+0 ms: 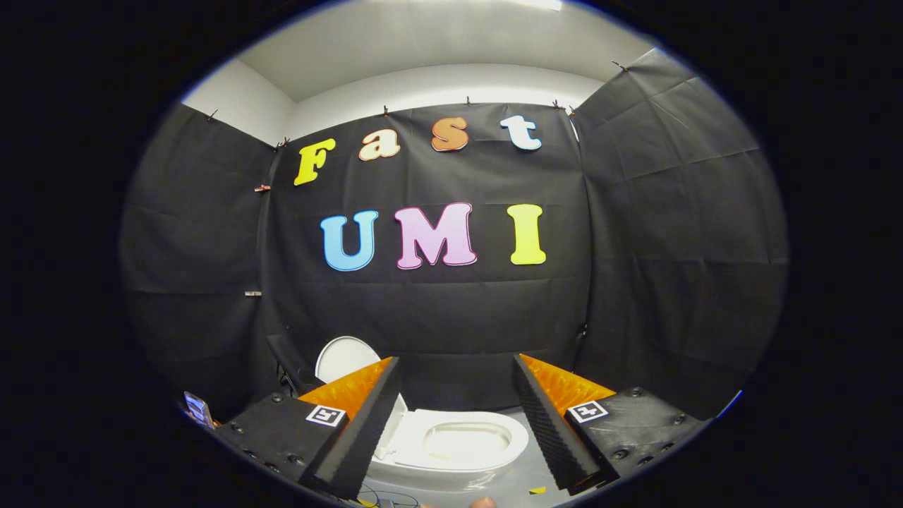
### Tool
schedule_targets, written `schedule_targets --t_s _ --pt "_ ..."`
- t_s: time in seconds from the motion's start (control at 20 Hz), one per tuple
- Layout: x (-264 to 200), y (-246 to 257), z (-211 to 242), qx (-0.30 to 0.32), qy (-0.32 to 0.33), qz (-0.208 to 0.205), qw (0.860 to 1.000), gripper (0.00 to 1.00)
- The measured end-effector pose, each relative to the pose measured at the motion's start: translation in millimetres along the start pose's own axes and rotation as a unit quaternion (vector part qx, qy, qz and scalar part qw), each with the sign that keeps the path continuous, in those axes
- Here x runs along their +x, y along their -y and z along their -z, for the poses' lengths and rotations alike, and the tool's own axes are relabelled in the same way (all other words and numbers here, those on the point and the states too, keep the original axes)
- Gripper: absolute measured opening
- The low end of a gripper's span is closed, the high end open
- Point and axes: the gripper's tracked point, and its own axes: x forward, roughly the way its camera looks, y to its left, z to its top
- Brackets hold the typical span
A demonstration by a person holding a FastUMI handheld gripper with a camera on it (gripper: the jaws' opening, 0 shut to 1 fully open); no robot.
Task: Open the toilet lid.
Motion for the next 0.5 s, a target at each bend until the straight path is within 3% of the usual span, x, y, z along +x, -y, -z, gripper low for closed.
schedule_targets --t_s 0.5 --pt "-9.9 -1.8 -1.5 -0.004 0.005 0.001 1.0 0.98"
